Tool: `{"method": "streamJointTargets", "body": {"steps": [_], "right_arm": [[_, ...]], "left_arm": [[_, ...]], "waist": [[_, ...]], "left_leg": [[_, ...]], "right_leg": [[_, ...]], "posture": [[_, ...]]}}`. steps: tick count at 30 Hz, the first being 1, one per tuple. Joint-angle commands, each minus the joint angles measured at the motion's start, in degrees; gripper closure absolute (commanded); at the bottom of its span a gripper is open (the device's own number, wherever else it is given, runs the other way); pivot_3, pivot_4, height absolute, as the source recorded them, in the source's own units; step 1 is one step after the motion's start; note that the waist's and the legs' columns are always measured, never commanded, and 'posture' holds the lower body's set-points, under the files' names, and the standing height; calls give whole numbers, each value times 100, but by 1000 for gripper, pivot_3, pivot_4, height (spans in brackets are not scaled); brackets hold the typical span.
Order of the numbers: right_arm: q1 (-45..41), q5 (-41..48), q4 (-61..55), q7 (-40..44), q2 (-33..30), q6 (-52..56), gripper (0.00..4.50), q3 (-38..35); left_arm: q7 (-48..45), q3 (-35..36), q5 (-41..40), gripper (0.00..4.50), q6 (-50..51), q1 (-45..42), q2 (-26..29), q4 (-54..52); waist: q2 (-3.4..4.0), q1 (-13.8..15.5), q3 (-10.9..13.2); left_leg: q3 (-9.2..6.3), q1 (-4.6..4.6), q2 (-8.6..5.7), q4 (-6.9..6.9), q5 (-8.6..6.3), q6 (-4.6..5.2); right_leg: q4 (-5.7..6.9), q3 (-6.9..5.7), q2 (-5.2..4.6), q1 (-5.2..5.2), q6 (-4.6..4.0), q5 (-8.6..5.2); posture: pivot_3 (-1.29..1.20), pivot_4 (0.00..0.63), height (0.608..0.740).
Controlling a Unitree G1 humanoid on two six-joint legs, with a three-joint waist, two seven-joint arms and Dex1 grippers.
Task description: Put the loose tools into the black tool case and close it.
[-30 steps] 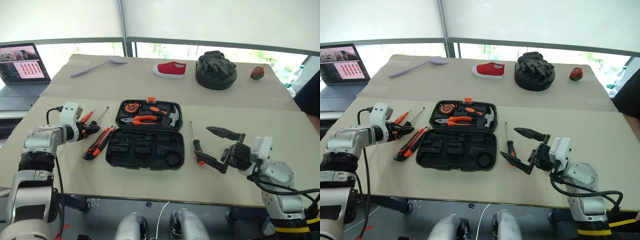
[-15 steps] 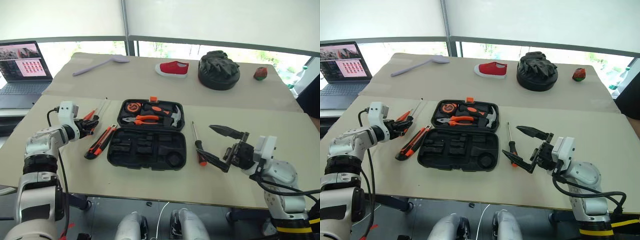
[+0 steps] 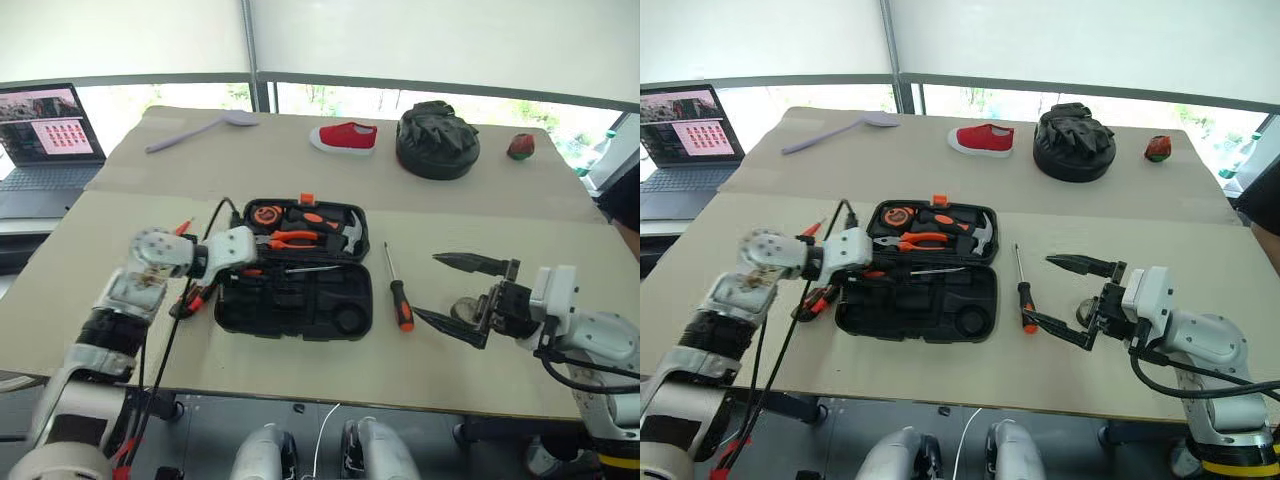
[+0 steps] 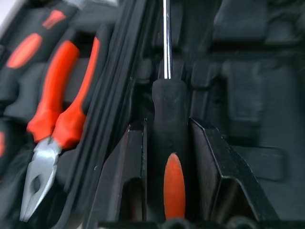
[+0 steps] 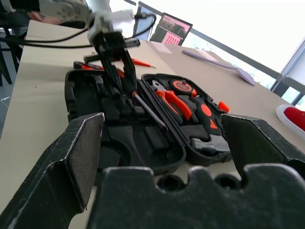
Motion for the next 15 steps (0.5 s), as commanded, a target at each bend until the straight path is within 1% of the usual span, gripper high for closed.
{"method": "streamJointTargets", "body": {"steps": [1,4,8,13,15], "right_arm": [[5,36,-232,-54,27,61,0,-22],[67,31,-308,-107,57,81,0,-28],[121,21,-371,-190,99,100,0,-15],[149,1,-416,-266,149,125,0,36],[165,-3,-425,-296,170,144,0,61]], "left_arm": [[83,-31,226,3660,-437,-272,4,230],[-28,-151,377,3660,-745,-309,21,388],[72,-208,591,3660,-1146,-421,-32,719],[-65,-278,623,3660,-1405,-438,-94,894],[53,-169,509,2645,-1277,-432,-224,897]], "waist": [[0,-4,0],[0,-8,0],[0,5,0],[0,6,0],[1,6,0]], "left_leg": [[0,-1,0,0,-1,2],[1,-2,-1,5,-4,7],[1,-3,-2,16,-12,21],[1,-4,-1,22,-17,28],[1,-4,-1,22,-17,28]], "right_leg": [[-1,1,-1,0,0,0],[-3,3,-2,0,0,0],[-1,0,-6,3,2,1],[-1,0,-9,5,5,2],[-1,0,-9,5,5,2]], "posture": [[0,150,740],[0,150,740],[0,150,740],[0,150,740],[0,150,740]]}}
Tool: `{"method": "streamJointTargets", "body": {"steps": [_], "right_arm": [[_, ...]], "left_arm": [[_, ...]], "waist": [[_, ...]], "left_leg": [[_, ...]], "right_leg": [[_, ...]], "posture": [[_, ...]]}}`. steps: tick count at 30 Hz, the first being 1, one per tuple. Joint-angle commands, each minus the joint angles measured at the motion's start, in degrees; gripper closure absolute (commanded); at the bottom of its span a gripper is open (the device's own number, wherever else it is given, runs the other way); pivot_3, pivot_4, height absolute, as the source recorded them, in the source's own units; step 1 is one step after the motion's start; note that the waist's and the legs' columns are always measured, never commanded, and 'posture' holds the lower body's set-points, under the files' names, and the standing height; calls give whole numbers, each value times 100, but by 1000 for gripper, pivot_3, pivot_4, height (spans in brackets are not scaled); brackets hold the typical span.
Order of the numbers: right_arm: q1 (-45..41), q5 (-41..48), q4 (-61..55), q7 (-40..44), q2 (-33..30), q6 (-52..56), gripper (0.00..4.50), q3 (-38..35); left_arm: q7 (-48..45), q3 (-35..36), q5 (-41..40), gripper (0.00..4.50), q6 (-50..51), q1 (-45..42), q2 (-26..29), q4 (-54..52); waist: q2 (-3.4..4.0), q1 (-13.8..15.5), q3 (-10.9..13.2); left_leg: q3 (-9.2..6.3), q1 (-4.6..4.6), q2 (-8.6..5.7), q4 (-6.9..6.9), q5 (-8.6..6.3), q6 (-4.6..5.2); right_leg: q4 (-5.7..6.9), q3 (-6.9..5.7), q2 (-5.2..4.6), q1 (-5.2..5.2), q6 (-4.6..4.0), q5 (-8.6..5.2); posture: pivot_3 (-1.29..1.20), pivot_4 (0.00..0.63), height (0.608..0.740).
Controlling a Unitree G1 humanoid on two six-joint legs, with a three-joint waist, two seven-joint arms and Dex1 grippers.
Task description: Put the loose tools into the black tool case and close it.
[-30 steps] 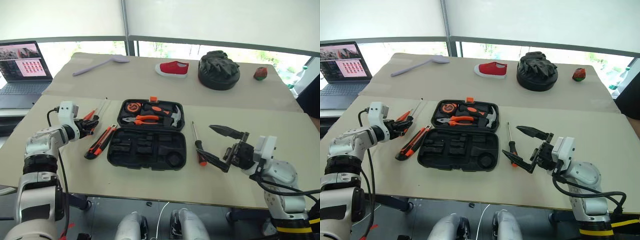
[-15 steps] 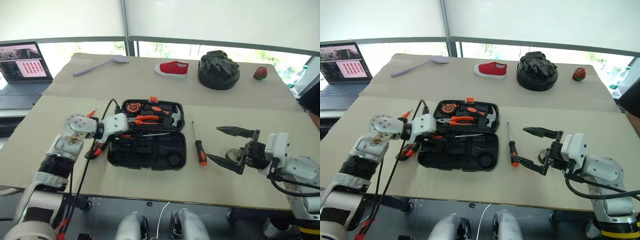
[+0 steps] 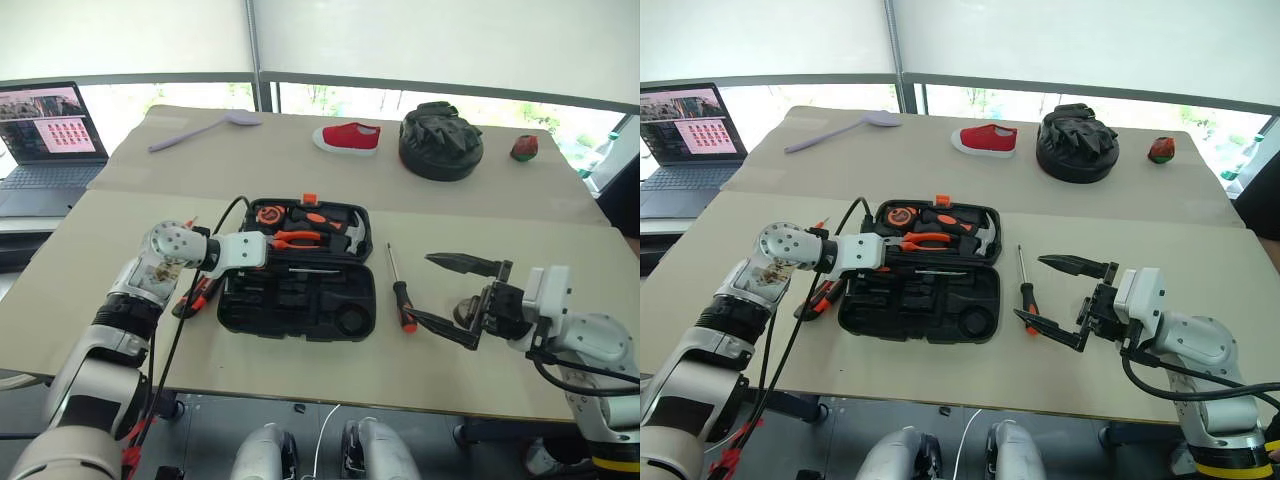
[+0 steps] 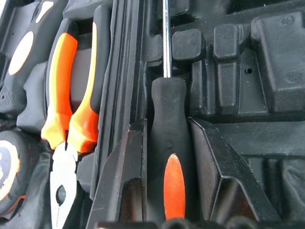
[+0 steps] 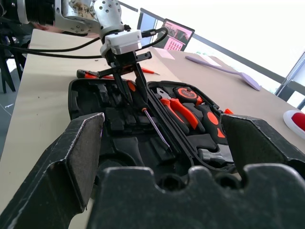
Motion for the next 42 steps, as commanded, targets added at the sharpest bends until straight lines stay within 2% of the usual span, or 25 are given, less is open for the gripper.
{"method": "streamJointTargets", "body": {"steps": [1,5,10,13,18,20,22,26,32,35,38,39,40,42], "right_arm": [[23,-1,-214,-71,26,60,0,-26],[69,46,-261,-77,37,130,0,4],[135,80,-288,-54,54,196,0,28],[99,71,-241,-76,107,206,0,58],[18,13,-163,-104,216,191,0,137],[6,5,-150,-118,240,189,0,143],[8,6,-149,-138,252,188,0,136],[68,-75,-70,-211,285,103,0,89],[231,-140,-43,-298,341,62,0,42],[303,-202,-110,-471,399,84,0,-11],[531,-99,-247,-722,407,213,0,-329],[633,-79,-288,-767,391,224,0,-428],[822,-74,-343,-818,383,229,0,-567],[1248,-119,-437,-898,404,209,0,-811]], "left_arm": [[61,93,-155,2461,80,-30,-229,-4],[179,485,-585,999,183,4,-421,-160],[205,992,-1259,999,765,130,-568,-531],[272,1126,-1480,1725,1304,230,-628,-663],[590,1111,-1469,3721,1688,474,-825,-745],[697,975,-1272,4367,1641,595,-848,-756],[742,778,-995,4367,1402,728,-805,-751],[923,498,-674,4367,1538,934,-836,-785],[1081,346,-561,4367,1784,971,-1007,-580],[1183,557,-781,4367,1609,970,-1129,-559],[937,1194,-1590,4367,1570,1040,-1181,-890],[878,1374,-1789,3863,1512,1070,-1164,-993],[636,1575,-2099,3718,1521,1162,-1079,-1158],[172,1844,-2489,3020,1557,1405,-776,-1448]], "waist": [[0,5,0],[0,68,0],[0,13,0],[0,-20,0],[1,-17,0],[0,-11,0],[1,-10,0],[3,0,-2],[16,6,-15],[21,14,-24],[23,16,-24],[23,10,-24],[21,4,-24],[21,-2,-23]], "left_leg": [[0,0,0,0,0,0],[-3,-10,-2,16,-3,7],[-14,-49,4,70,-21,35],[-13,-50,3,80,-23,38],[-13,-45,4,78,-22,36],[-13,-47,4,79,-22,36],[-12,-48,3,79,-22,36],[-12,-45,2,79,-23,36],[-12,-38,2,78,-26,41],[-13,-29,2,76,-30,46],[-12,-27,2,77,-37,56],[-12,-28,2,77,-37,56],[-12,-39,2,77,-37,55],[-12,-49,3,78,-30,45]], "right_leg": [[0,0,0,0,0,0],[2,-8,1,1,4,1],[3,-12,4,-8,22,9],[3,-8,5,-6,33,13],[4,-6,9,-5,35,13],[4,-6,9,-6,35,13],[4,-7,8,-6,34,13],[3,-6,3,-4,34,13],[3,-4,-2,4,34,13],[3,-5,-3,13,35,13],[3,-6,-16,16,38,15],[3,-5,-25,14,38,15],[2,-6,-30,5,39,15],[2,-6,-27,-6,38,16]], "posture": [[0,150,740],[0,150,740],[0,150,740],[0,150,740],[0,150,740],[0,150,740],[0,150,740],[0,150,740],[0,150,740],[0,150,740],[0,150,740],[0,150,740],[0,150,740],[0,150,740]]}}
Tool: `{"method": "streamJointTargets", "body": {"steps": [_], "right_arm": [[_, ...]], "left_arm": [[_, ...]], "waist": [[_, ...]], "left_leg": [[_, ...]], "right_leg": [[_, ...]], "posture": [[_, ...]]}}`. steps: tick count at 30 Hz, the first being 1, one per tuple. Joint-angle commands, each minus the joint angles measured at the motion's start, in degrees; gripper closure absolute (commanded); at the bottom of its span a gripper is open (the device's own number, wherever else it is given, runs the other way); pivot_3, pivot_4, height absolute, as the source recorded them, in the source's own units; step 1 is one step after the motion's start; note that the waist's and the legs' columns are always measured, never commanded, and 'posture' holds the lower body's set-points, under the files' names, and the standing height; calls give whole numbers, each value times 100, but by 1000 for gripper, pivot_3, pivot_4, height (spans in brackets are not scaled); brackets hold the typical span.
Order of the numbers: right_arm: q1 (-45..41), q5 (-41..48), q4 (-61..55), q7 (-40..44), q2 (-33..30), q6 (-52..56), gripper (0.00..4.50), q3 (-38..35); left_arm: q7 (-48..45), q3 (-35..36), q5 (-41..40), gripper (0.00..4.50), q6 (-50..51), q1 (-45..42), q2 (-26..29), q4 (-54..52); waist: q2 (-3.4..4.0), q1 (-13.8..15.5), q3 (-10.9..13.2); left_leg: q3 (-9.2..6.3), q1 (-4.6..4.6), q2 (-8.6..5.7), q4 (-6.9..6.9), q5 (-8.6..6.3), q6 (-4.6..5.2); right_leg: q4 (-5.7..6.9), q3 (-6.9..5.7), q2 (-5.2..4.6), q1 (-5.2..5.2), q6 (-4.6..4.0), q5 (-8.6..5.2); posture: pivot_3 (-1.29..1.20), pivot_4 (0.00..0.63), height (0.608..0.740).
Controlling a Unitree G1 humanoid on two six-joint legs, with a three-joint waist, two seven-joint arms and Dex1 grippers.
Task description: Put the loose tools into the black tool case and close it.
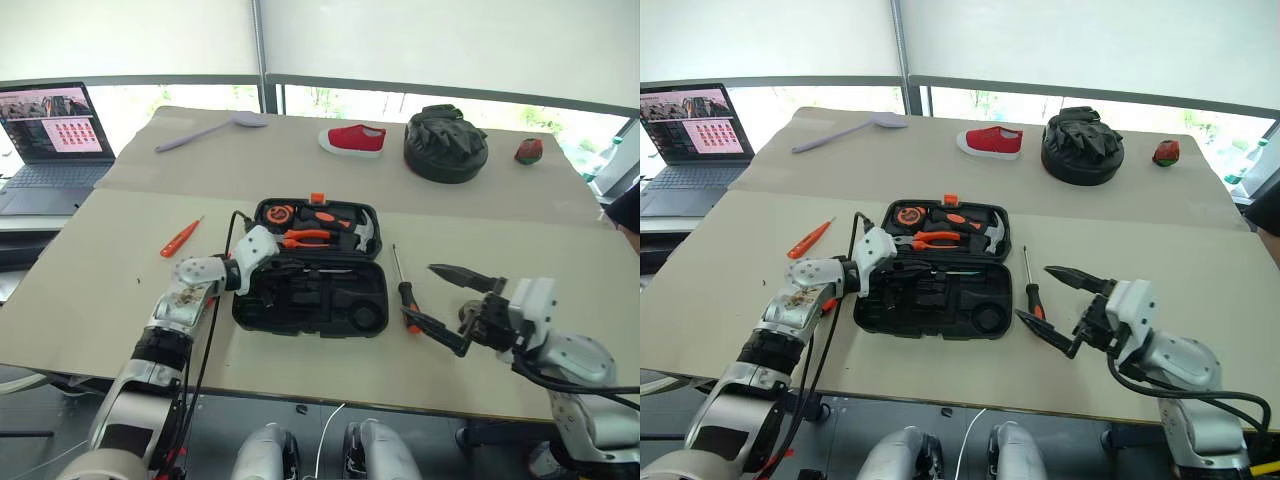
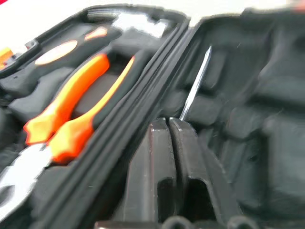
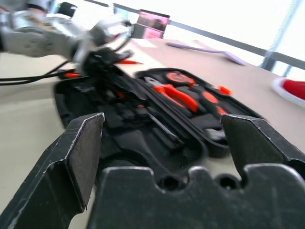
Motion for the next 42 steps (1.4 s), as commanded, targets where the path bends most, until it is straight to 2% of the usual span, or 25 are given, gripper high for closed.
{"method": "streamJointTargets", "body": {"steps": [1,4,7,9,11,15,21,25,27,31,37,40,42], "right_arm": [[785,-26,-349,-182,29,-50,0,-642],[1534,-119,-423,-277,199,-190,0,-993],[2052,-329,-153,-490,550,-526,0,-1301],[2322,-626,141,-586,731,-824,0,-1438],[2536,-784,257,-539,809,-1047,0,-1471],[2475,-692,-215,-938,744,-428,0,-1401],[1075,396,-1232,-1802,-22,2255,0,-814],[-136,889,-1280,-2462,-572,4445,0,-113],[-482,959,-1282,-2642,-694,5057,0,150],[-1105,1167,-1251,-3089,-525,6106,0,451],[-1755,786,-1063,-3806,43,6789,0,976],[-1951,556,-963,-4105,245,6987,725,993],[-1977,363,-921,-4268,351,6963,1378,933]], "left_arm": [[-846,723,-888,2571,0,343,677,-792],[-1137,1054,-1168,1531,203,790,1267,-1169],[-926,1410,-1062,482,-59,1134,1551,-956],[-1211,1551,-1128,114,-311,1511,1669,-891],[-1592,1652,-1306,114,-553,1869,1686,-948],[-1858,1593,-1549,114,-397,2283,1658,-1359],[-1675,1392,-1828,114,-131,2079,1301,-1879],[-1575,1247,-1877,114,-10,1939,1113,-2141],[-1529,1213,-1860,114,-14,1923,1045,-2233],[-1480,1146,-1942,114,84,2024,993,-2543],[-1118,1223,-1912,114,-118,1928,796,-2793],[-1086,1208,-1959,0,-43,1952,817,-2900],[-1123,1201,-2034,0,31,1981,841,-2969]], "waist": [[0,-17,0],[2,-40,-1],[14,-12,-7],[16,-11,-9],[22,-14,-12],[23,-25,-11],[34,-39,-17],[33,-74,-17],[32,-55,-18],[32,-23,-18],[31,-23,-18],[31,-26,-18],[31,-31,-18]], "left_leg": [[0,1,1,-1,2,-3],[-1,16,6,-21,6,-23],[-1,24,6,-23,2,-25],[-1,34,5,-22,-48,-27],[-1,41,5,-23,-61,-22],[1,37,6,-29,-61,-34],[0,36,6,-29,-56,-46],[-1,32,6,-29,-51,-42],[-4,31,7,-31,-31,-16],[-7,5,6,-27,-21,-27],[-5,2,3,-17,-26,-18],[-5,2,3,-17,-25,-20],[-4,1,3,-18,-25,-21]], "right_leg": [[0,0,2,0,0,0],[-1,5,9,4,-4,-3],[-1,8,4,8,-4,-7],[-4,12,0,16,1,-4],[-8,14,-4,19,-1,-6],[-9,18,-5,8,-27,-23],[-6,24,-9,7,-38,-27],[-4,24,4,6,-10,-6],[-6,20,11,6,-19,-11],[-8,12,15,-9,-24,-17],[-19,13,12,-2,0,-9],[-18,13,16,-3,2,-9],[-18,13,17,-3,2,-9]], "posture": [[0,150,740],[0,150,740],[0,150,740],[0,150,740],[0,150,740],[0,150,740],[0,150,740],[0,150,740],[0,150,740],[0,150,740],[0,150,740],[0,150,740],[0,150,740]]}}
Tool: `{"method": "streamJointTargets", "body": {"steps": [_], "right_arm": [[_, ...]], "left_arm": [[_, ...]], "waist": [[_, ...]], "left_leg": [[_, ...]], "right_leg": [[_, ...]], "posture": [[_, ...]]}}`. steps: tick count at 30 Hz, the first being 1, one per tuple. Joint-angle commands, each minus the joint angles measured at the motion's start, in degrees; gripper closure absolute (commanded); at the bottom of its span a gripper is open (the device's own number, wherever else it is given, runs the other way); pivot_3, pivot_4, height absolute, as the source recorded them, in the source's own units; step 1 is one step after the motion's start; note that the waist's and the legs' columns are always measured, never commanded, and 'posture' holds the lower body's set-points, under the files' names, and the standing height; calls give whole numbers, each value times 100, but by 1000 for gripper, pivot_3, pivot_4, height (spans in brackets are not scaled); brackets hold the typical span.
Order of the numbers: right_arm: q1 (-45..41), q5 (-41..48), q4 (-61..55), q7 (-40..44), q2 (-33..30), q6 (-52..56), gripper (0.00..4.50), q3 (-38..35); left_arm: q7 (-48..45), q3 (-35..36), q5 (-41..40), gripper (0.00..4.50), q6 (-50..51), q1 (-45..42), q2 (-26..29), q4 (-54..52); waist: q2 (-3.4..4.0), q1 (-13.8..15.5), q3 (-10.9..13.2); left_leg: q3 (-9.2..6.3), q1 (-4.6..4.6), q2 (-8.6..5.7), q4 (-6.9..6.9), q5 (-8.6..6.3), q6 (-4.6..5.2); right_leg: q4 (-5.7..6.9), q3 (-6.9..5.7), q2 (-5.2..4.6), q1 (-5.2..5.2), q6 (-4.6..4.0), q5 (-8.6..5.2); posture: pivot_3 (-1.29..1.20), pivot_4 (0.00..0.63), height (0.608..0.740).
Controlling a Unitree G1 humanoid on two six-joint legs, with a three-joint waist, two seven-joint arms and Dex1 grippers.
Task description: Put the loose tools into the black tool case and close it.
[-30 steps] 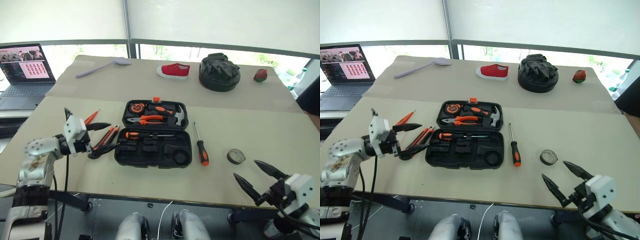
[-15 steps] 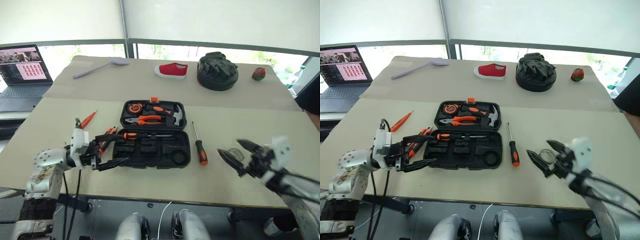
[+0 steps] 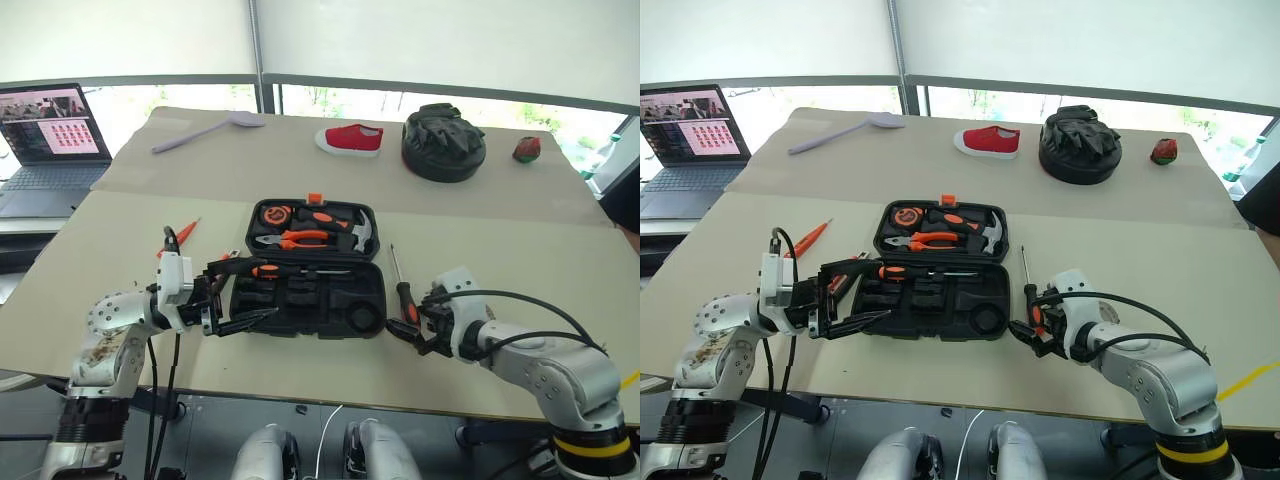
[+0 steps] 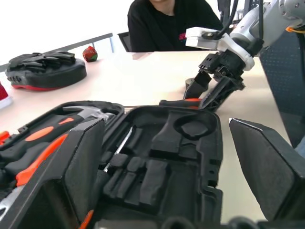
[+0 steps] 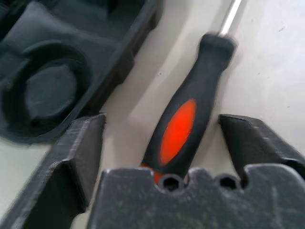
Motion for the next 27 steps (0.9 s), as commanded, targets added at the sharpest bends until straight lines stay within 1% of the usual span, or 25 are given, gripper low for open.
{"method": "streamJointTargets", "body": {"steps": [1,3,6,7,9,11,14,16,17,18,19,21,23,25,26,27], "right_arm": [[-60,-321,-21,-275,96,20,1647,-149],[23,-459,-108,-423,210,-39,2404,-275],[154,-619,-287,-575,399,-196,3395,-459],[202,-747,-361,-683,491,-400,3480,-531],[293,-989,-500,-753,587,-935,3473,-655],[335,-1121,-582,-542,564,-1542,3473,-754],[222,-1199,-530,439,210,-2621,3473,-580],[20,-1289,-447,1420,-224,-3380,3473,-200],[-50,-1339,-390,1760,-382,-3655,3473,-58],[-385,-1456,-156,2433,-641,-4030,3473,316],[-623,-1542,38,2894,-808,-4296,3473,571],[-1392,-1780,676,3807,-968,-4675,3473,1258],[-1928,-1906,1141,4564,-1036,-4765,3473,1816],[-2202,-2017,1440,4985,-1046,-4811,3473,2115],[-2349,-2182,1638,5123,-1003,-4940,3473,2282],[-2522,-2374,1856,5201,-949,-4942,3473,2483]], "left_arm": [[-2,54,-201,0,47,2,63,-293],[-109,22,-327,0,194,12,117,-357],[-178,-6,-487,0,421,-14,152,-438],[-198,-20,-521,0,468,-33,157,-455],[-159,-32,-618,0,669,-79,155,-492],[-84,-5,-687,0,841,-96,154,-500],[12,122,-565,0,764,-37,159,-351],[131,273,-496,0,686,46,163,-186],[166,320,-467,0,649,73,169,-121],[196,461,-373,0,523,208,230,55],[213,554,-307,0,433,299,274,179],[316,812,-218,0,297,570,376,323],[397,988,-198,0,241,843,445,201],[471,1060,-223,0,248,992,464,41],[519,1090,-249,0,271,1046,460,-36],[556,1110,-269,0,295,1107,458,-117]], "waist": [[0,-3,0],[0,-5,0],[0,-4,0],[0,-5,0],[0,-11,0],[1,-17,0],[1,-48,0],[2,-100,1],[1,-134,1],[1,-145,1],[2,-206,1],[0,-257,3],[-2,-277,5],[-5,-229,7],[-5,-213,7],[-5,-103,7]], "left_leg": [[0,-1,0,0,0,0],[2,-1,0,-2,1,-2],[2,0,0,-2,3,-5],[3,0,0,-2,2,-6],[4,0,0,-2,2,-6],[4,-1,0,-2,2,-6],[6,1,-1,-4,3,-8],[7,4,0,-5,3,-8],[7,6,1,-6,4,-8],[7,9,3,-8,5,-10],[6,12,5,-9,6,-12],[5,20,7,-17,6,-9],[5,24,16,-17,-3,6],[-1,23,16,-16,-2,3],[-2,21,15,-16,9,-14],[-2,19,15,-15,14,-23]], "right_leg": [[0,0,1,0,0,0],[-1,-1,5,-1,0,0],[0,-1,9,-1,1,-1],[0,0,9,-1,2,-1],[1,0,9,-1,2,-1],[1,1,14,-3,2,-2],[1,2,21,-2,4,-2],[1,4,24,-2,4,-2],[2,5,24,-2,4,-2],[0,8,21,-1,4,-2],[0,7,23,1,3,-2],[2,8,26,0,2,-4],[5,6,30,-3,-2,-5],[8,-2,23,-3,-14,-11],[9,-6,18,-2,-20,-13],[9,-7,16,-3,-22,-14]], "posture": [[0,150,740],[0,150,740],[0,150,740],[0,150,740],[0,150,740],[0,150,740],[0,150,740],[0,150,740],[0,150,740],[0,150,740],[0,150,740],[0,150,740],[0,150,740],[0,150,740],[0,150,740],[0,150,740]]}}
